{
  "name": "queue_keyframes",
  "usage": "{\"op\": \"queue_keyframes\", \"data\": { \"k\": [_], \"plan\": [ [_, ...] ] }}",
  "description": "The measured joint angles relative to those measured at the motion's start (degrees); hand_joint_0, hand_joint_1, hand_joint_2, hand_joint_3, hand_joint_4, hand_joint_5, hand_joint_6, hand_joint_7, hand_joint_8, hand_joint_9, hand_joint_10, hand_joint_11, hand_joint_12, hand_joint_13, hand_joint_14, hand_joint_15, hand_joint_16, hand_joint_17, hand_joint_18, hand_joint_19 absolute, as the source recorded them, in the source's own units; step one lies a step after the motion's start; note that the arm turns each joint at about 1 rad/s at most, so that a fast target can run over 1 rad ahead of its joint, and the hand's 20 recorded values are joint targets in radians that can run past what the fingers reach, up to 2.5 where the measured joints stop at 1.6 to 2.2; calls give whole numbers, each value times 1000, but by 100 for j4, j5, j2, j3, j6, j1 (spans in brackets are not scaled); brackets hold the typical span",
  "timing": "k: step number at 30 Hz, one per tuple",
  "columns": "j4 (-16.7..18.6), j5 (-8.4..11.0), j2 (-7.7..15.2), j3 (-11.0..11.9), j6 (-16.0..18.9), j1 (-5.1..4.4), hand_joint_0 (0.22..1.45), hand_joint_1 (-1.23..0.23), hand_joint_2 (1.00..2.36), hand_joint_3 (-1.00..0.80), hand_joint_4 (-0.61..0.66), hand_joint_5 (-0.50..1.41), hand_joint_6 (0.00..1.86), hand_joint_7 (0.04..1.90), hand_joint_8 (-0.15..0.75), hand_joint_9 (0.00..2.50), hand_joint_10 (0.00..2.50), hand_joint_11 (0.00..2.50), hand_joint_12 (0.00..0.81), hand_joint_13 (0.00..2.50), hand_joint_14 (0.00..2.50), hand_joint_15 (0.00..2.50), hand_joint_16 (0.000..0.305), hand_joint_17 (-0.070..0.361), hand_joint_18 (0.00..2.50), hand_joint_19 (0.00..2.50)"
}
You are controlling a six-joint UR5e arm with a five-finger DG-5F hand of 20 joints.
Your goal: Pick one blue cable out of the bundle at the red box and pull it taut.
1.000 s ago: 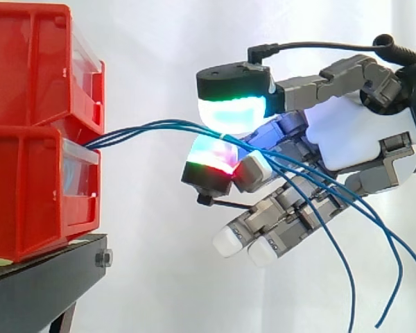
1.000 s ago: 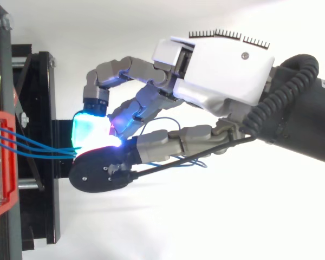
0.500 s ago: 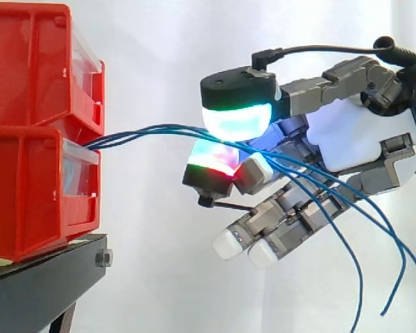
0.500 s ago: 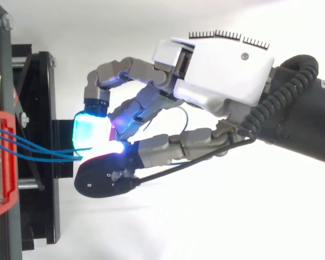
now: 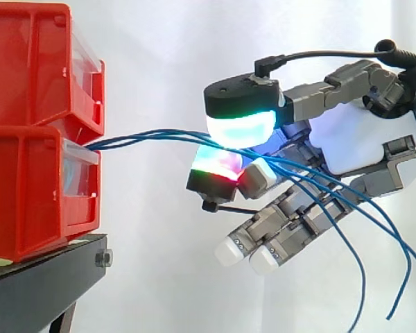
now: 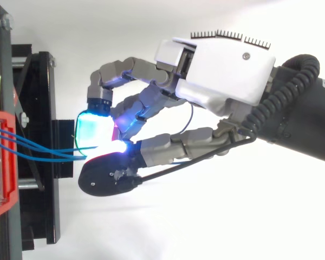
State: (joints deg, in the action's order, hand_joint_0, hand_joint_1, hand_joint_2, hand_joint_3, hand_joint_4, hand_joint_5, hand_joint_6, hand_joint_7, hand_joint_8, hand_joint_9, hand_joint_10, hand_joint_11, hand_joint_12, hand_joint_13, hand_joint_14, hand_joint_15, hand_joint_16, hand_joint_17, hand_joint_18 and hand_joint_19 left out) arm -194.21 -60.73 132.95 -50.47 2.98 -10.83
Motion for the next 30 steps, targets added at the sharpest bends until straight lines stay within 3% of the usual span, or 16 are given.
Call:
{"op": "queue_keyframes", "data": {
  "k": [2,6,16,30],
  "plan": [
    [-6,0,-1,0,0,-1,734,-922,1020,-217,-3,-226,891,1380,272,716,19,996,417,484,9,232,57,128,482,217],
    [-19,0,-1,0,3,-4,714,-964,1018,-256,-8,-243,890,1365,266,639,19,966,412,428,6,193,58,130,442,153],
    [-171,0,-4,11,9,-2,654,-1016,1000,-500,64,-246,890,1353,267,565,19,938,413,382,5,165,59,132,400,144],
    [-309,-9,-6,36,35,0,475,-851,1000,-500,169,-229,883,1276,324,650,18,963,451,417,6,188,66,150,435,214]
  ]
}}
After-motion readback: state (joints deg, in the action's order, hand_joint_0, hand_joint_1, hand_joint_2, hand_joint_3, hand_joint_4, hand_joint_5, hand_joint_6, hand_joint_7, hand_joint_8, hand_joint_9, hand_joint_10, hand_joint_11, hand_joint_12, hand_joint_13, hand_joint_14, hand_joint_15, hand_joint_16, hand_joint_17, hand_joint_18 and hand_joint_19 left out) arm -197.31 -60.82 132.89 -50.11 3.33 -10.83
